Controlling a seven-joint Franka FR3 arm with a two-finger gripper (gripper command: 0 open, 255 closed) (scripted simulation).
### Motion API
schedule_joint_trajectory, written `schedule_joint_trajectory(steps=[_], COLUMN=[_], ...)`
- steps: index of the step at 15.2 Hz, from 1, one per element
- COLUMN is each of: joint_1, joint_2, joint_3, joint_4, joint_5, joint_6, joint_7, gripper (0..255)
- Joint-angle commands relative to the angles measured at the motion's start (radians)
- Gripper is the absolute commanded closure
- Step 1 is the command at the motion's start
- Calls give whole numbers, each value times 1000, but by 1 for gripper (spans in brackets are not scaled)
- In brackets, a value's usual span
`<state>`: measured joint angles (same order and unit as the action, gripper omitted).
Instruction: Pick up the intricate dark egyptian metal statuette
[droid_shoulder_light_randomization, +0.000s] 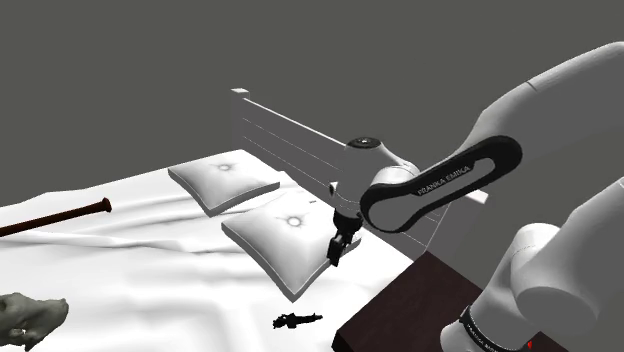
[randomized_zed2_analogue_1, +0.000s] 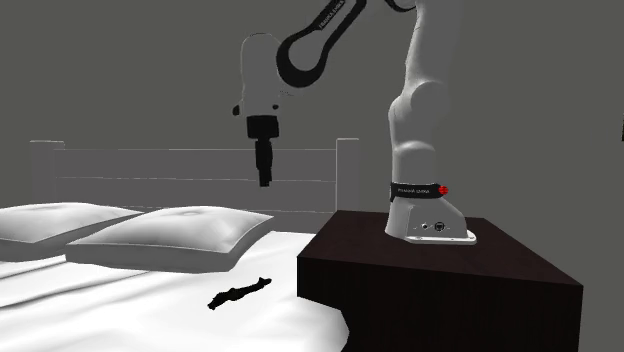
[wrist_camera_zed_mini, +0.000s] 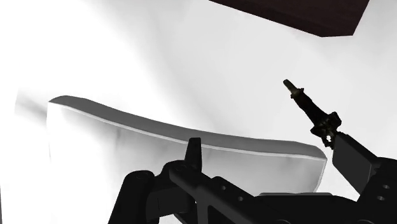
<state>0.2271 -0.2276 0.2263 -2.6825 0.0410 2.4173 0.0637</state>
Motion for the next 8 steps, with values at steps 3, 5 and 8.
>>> schedule_joint_trajectory(steps=[3, 5, 8], joint_1=[19, 27, 50], joint_2=[155, 239, 366], joint_3=[44, 60, 66], joint_4=[30, 53, 98], joint_5=[-34, -71, -146], joint_6=[124, 181, 256], joint_7=[50, 85, 149], gripper=[0, 0, 0])
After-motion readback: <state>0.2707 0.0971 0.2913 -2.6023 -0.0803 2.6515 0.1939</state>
